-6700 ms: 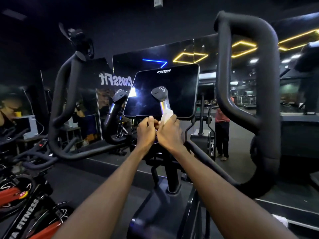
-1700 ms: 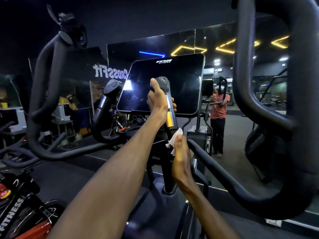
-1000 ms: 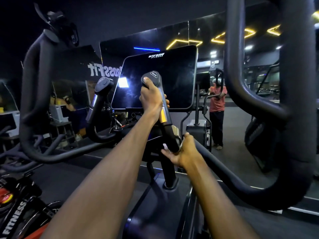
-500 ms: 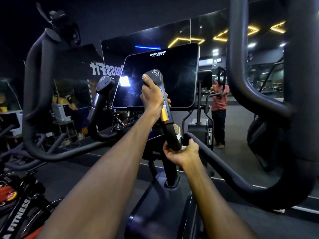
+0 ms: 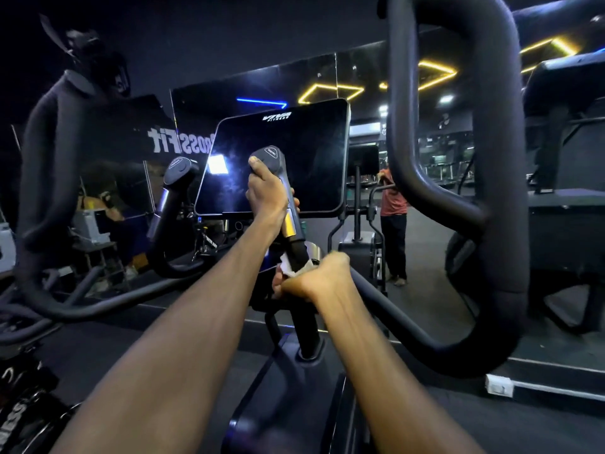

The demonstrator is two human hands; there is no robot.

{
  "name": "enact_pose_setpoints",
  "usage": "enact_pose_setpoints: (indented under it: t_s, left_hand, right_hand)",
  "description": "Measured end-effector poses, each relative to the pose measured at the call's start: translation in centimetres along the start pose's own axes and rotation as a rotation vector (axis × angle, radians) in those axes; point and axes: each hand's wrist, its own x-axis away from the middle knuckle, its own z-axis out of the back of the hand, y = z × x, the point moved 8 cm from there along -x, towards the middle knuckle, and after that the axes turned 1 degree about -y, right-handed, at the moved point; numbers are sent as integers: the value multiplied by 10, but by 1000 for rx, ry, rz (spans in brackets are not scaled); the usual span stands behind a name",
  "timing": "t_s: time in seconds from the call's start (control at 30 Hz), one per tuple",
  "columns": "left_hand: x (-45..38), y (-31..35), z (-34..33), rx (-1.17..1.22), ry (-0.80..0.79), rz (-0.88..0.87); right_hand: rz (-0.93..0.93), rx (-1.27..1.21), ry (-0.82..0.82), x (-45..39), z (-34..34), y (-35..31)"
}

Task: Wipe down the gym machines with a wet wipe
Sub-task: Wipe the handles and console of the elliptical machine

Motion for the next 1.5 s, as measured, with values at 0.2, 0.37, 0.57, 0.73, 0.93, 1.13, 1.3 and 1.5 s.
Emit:
enact_pose_setpoints:
  t_s: [0.2, 0.37, 0.57, 0.73, 0.93, 1.13, 1.3, 1.5]
  left_hand:
    - [-2, 2, 1, -72, 12, 1]
    - [-2, 0, -2, -77, -6, 19]
    - [-5, -2, -2, -75, 16, 23]
    - [-6, -5, 0, -86, 11, 22]
    - [-4, -3, -1, -39, 4, 9]
    - [-9, -8, 0, -32, 12, 13]
    - [-8, -8, 1, -29, 20, 7]
    - [1, -2, 4, -15, 26, 17]
  right_hand:
    - [144, 204, -119, 33, -12, -3]
    - [629, 492, 116, 33, 20, -18]
    - [1472, 1588, 327, 44, -30, -27]
    - [1319, 1759, 309, -2, 8, 4]
    - [1255, 1527, 287, -4, -1, -14]
    - [915, 1066, 33, -38, 18, -40]
    - [767, 1044, -20, -55, 14, -51]
    - [708, 1012, 104, -43, 31, -56]
